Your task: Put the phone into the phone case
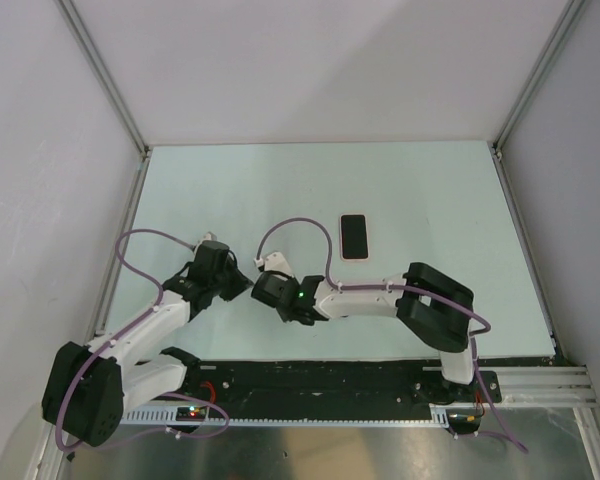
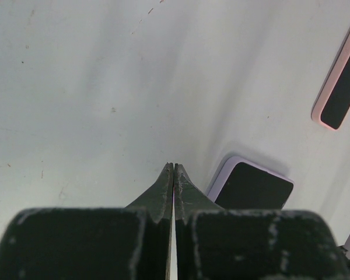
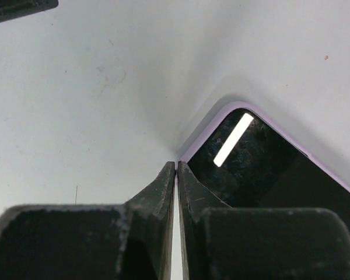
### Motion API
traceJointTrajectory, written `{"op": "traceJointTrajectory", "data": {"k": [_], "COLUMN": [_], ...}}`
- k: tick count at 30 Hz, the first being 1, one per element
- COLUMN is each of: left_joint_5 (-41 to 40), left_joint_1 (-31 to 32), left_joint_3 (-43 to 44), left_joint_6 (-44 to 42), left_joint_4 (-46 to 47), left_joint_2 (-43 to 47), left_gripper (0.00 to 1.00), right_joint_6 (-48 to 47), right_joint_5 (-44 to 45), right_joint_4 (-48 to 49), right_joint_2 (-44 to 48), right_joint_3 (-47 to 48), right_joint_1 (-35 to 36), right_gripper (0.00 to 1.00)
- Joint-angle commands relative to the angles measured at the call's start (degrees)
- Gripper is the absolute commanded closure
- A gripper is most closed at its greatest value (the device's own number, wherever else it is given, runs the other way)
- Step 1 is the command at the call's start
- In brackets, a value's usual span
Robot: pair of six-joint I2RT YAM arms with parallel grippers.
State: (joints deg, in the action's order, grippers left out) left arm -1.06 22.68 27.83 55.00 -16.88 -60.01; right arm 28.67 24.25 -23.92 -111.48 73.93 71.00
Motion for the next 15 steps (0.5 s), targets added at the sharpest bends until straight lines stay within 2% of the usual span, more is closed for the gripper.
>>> {"op": "traceJointTrajectory", "data": {"k": [1, 4, 7, 11, 15], "left_joint_5": [0.18, -2.17, -6.78, -13.17, -16.18], "left_joint_1": [-0.30, 1.62, 5.88, 15.06, 22.95], "left_joint_3": [-0.55, -2.67, -4.27, -5.28, -3.57], "left_joint_6": [0.78, 4.29, 10.28, 19.87, 26.00], "left_joint_4": [1.50, 1.40, 0.83, 0.56, 0.59], "left_joint_2": [1.10, 2.37, 2.85, 2.42, -0.81], "left_gripper": [1.00, 1.00, 1.00, 0.99, 0.99], "right_joint_6": [1.96, 0.67, 0.09, 0.35, -0.63], "right_joint_5": [-6.86, -4.40, -3.56, -4.36, -7.69], "right_joint_4": [-0.53, -0.23, -0.49, -2.00, -0.66], "right_joint_2": [2.81, 10.79, 17.40, 20.09, 19.78], "right_joint_3": [-3.37, -3.36, -3.36, -4.15, -6.05], "right_joint_1": [-1.71, -3.32, -6.07, -11.17, -15.04], "right_gripper": [0.89, 0.81, 0.78, 0.80, 0.80]}}
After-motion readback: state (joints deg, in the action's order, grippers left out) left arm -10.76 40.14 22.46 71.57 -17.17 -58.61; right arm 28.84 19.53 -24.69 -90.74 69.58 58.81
